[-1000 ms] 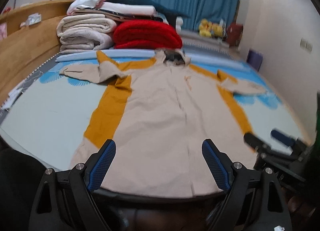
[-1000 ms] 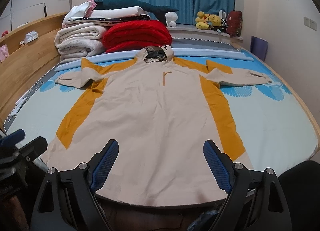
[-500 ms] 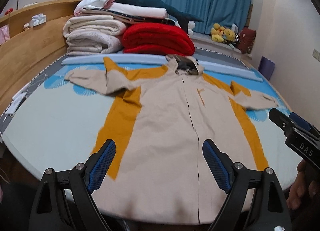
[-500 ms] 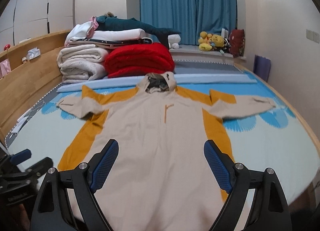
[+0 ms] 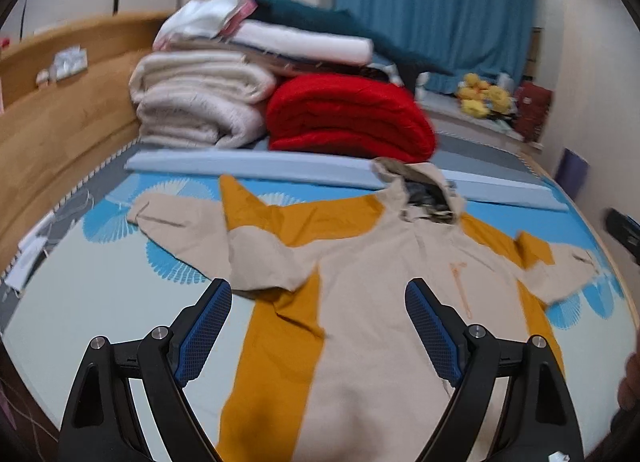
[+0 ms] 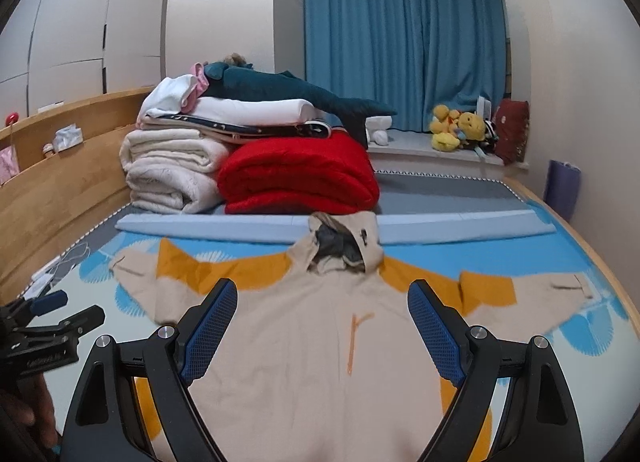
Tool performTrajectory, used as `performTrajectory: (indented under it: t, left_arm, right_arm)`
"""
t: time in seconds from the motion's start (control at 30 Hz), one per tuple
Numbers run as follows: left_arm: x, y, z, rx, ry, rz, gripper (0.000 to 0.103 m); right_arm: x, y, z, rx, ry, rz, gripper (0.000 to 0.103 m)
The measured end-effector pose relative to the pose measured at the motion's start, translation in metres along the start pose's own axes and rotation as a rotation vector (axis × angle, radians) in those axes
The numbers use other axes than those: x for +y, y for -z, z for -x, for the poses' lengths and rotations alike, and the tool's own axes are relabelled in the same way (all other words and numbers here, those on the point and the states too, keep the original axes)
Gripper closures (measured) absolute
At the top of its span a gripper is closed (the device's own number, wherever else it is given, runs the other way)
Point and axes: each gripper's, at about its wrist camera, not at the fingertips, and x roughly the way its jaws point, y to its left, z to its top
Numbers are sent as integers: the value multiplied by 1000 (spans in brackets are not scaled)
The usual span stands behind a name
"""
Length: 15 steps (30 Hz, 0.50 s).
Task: Fold large clothes
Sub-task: 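Move the left tool toward the sleeve nearest it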
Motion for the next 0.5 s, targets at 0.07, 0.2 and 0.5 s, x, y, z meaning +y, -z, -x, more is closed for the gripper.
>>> performTrajectory:
  t: [0.07,0.2,0.5]
  left_arm:
    - [13,-7,-29,21,-30,26,17]
    - [56,-13,-94,48,-130,56,32]
    - [170,-18,-205,161,-264,194,71]
  right_arm:
    - [-7,-2,-21,8,-5,-20,16]
    - [-20,15,-61,111,-8,-67,16]
    - [-25,28,-114,214,13,-21,17]
